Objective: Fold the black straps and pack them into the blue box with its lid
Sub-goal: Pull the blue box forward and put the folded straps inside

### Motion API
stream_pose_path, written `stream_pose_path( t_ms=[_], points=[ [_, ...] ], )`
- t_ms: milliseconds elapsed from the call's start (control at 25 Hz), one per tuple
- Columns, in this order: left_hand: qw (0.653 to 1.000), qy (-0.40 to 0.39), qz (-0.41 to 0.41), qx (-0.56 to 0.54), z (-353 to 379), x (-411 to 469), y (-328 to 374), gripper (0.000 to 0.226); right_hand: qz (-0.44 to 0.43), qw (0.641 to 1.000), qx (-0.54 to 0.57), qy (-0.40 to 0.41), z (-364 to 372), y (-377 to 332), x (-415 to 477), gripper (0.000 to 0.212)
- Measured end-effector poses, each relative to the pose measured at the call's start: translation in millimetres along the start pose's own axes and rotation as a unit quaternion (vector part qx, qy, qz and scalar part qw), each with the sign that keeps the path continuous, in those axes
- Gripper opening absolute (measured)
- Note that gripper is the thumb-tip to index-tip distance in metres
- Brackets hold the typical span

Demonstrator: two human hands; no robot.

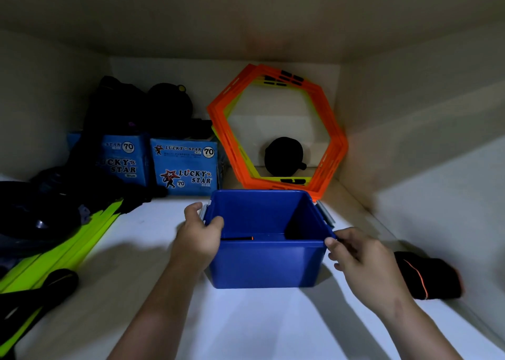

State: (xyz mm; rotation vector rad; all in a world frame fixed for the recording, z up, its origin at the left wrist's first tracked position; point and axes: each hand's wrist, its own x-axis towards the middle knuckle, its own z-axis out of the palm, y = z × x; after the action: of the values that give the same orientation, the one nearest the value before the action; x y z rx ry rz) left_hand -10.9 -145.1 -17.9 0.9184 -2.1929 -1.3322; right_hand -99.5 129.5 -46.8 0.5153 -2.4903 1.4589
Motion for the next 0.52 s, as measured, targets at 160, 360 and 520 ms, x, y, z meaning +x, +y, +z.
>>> stream_pose_path(
  t_ms=[160, 360, 520],
  points=[
    [0.972, 0.095, 0.177, 0.123, -3.4, -13.3, 10.7, 0.063, 0.007, 1.0, -0.009, 0.004, -17.8, -4.6, 3.0, 0.023],
    [0.956, 0.022, 0.278, 0.093, 30.9, -47.8, 53.6, 0.043, 0.008, 0.998, -0.047, 0.046, -54.9, -3.3, 3.2, 0.02],
    [0.936, -0.042, 0.345, 0.052, 81.1, -68.7, 80.3, 0.041, 0.019, 0.99, -0.127, 0.066, -90.1, 12.4, -1.4, 0.02]
  ],
)
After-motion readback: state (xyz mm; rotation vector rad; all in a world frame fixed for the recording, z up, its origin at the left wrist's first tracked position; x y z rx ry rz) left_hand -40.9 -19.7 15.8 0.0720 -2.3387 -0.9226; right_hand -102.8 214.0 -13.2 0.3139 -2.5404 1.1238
